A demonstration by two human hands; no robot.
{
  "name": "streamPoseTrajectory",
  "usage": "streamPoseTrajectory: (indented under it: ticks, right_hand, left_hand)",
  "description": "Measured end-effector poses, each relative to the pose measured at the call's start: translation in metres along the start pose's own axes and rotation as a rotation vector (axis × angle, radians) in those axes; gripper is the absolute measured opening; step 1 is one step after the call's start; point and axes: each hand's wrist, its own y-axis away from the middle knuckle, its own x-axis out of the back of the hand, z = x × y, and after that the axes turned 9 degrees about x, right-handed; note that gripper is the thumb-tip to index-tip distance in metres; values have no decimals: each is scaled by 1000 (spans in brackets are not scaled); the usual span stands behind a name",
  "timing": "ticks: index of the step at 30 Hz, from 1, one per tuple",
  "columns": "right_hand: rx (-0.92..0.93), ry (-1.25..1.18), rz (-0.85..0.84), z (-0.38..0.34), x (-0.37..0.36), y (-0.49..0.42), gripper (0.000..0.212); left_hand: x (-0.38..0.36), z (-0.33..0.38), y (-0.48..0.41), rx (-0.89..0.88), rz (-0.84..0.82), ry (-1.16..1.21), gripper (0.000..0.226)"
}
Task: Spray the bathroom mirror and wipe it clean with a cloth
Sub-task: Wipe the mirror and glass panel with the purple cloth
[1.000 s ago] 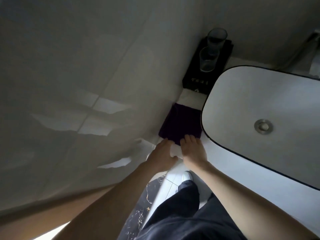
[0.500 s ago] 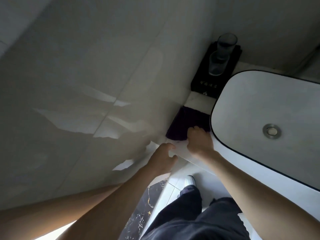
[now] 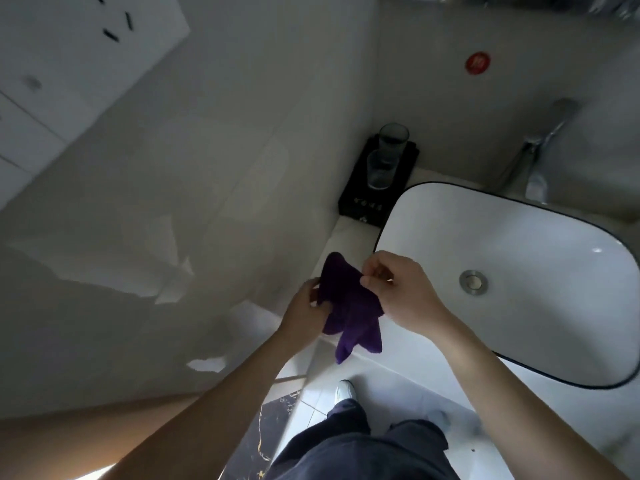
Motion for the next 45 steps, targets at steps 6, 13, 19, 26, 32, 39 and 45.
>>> streamPoseTrajectory:
  ticks: [6, 13, 19, 26, 32, 39, 45]
  right_hand:
    - [-6, -40, 132, -7, 46, 22, 23]
    - [-14, -143, 347, 0, 110, 61, 25]
    - [-67, -96, 562, 4, 142, 93, 26]
    - [-213, -17, 675, 21, 166, 135, 26]
    - [-154, 56, 951, 17, 220, 161, 31]
    - [-46, 196, 970, -11, 281, 160, 43]
    - [41, 157, 985, -33, 303, 147, 29]
  left_hand:
    - [-28, 50, 6, -195, -39, -62, 25]
    - [-39, 131, 6, -438, -36, -139, 24]
    - [-74, 225, 19, -728, -142, -239, 17]
    - [-140, 300, 68, -922, -330, -382, 22]
    - [-180, 347, 120, -1234, -394, -598, 18]
    - [-189, 397, 175, -1487, -373, -498, 16]
    - [-172, 438, 211, -1590, -372, -252, 11]
